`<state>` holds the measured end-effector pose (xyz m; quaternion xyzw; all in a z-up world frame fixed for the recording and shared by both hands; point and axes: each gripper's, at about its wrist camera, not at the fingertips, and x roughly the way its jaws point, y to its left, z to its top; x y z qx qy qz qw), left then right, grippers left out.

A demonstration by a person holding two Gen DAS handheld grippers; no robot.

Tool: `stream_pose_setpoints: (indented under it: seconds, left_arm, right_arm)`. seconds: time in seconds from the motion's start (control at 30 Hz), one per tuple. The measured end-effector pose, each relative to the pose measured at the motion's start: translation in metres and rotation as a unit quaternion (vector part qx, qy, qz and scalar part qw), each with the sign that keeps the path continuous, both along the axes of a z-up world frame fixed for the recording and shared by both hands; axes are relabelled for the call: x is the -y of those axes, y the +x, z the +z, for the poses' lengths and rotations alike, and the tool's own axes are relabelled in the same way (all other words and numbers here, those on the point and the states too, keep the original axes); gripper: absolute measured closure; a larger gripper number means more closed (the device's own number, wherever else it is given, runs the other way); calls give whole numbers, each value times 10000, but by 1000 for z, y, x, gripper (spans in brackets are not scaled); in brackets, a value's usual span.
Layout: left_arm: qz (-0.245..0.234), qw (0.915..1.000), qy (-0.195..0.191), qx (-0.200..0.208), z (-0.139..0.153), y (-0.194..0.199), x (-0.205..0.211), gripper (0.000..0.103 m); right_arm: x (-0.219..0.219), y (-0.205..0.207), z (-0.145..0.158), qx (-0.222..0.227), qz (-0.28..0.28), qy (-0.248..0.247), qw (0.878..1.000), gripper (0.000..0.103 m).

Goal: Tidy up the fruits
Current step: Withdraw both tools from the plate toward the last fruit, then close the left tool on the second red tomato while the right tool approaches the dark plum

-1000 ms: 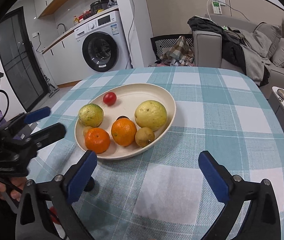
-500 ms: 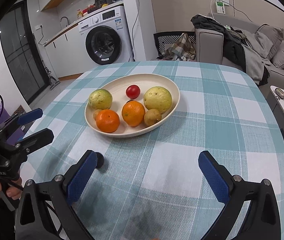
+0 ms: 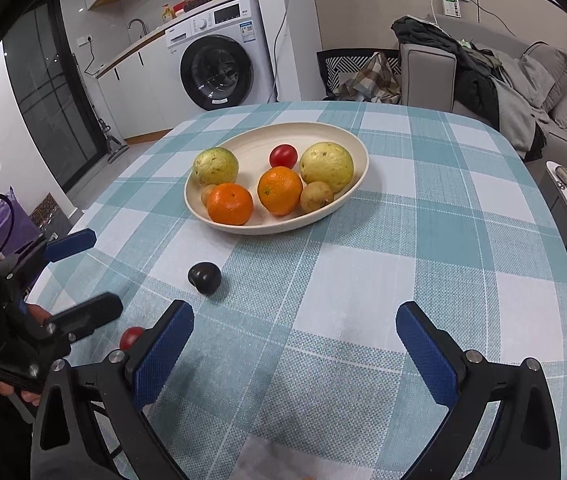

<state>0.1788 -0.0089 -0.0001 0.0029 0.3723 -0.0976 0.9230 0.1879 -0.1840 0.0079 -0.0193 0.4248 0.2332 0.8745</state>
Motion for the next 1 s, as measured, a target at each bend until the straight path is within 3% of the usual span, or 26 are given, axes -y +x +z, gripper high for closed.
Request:
stream_pose_setpoints:
  seconds: [0.3,0.67,0.83,1.0]
  left_arm:
    - [-644,9971,136,-369,-13,-2,24,7]
    - [-864,9941,12,-651,-22,0,17,21]
    - [-1014,9917,-25,-787,-28,1,19,37]
    - [-1280,9878,-171,-869,-31,-2,22,68]
  right_arm:
    - [1,1,-4,-105,9,26,9999,0]
    - [3,3,-6,-163,-9,80,9998,0]
    - [3,4,-7,-194,13,113,9997,0]
    - [3,4,-8,-213,20,121,9997,0]
